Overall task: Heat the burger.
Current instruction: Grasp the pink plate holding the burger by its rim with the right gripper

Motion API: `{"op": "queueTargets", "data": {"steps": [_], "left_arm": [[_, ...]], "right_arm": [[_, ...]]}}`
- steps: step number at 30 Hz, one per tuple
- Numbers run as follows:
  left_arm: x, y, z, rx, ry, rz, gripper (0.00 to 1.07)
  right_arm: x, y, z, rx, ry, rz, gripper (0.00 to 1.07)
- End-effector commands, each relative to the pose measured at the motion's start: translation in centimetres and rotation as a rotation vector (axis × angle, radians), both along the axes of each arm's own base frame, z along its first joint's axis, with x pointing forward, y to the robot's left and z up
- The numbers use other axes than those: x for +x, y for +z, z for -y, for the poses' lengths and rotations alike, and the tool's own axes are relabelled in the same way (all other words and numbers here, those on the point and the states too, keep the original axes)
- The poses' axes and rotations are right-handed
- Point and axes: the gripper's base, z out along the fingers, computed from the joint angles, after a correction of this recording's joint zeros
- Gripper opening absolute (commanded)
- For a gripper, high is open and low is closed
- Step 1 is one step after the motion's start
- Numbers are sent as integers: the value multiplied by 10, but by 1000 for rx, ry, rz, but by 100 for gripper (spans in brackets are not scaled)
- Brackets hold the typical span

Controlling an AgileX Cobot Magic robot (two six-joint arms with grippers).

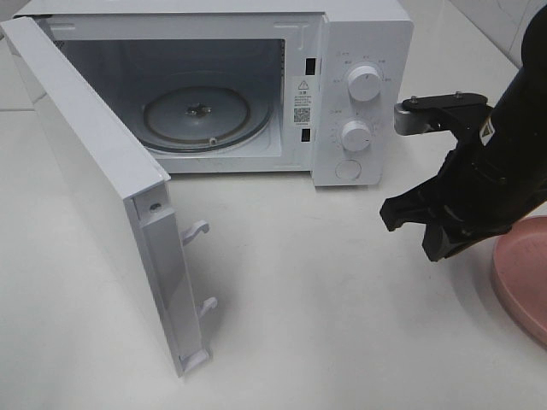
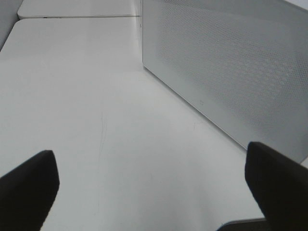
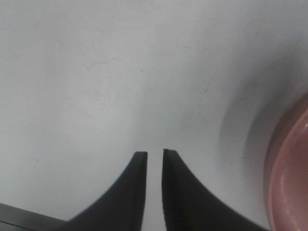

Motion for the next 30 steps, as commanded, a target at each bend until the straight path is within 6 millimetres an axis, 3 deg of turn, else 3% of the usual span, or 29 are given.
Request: {"op": "queueTargets", "data": {"steps": [1,2,3,4,5,7,11,21,30], "left_arm": [[-3,1,0,3,0,35,98],[-3,1,0,3,0,35,98],[-3,1,0,3,0,35,98],[-3,1,0,3,0,35,98],[-3,1,0,3,0,35,98],[-3,1,0,3,0,35,98],[-3,1,0,3,0,35,98],[-3,1,0,3,0,35,98],[-3,1,0,3,0,35,98]], "right_arm": [[-1,4,4,-37,27,-18,52],[-1,4,4,-37,27,-18,52],[-1,4,4,-37,27,-18,61],[-1,4,4,-39,27,-23,83],[-1,4,4,-39,27,-23,83],[-1,4,6,-40,21,-25,103],[2,4,15,-39,-21,-38,102],[19,-2,69,-80,-199,-30,99],[34,-27,81,-98,-225,-41,97]]}}
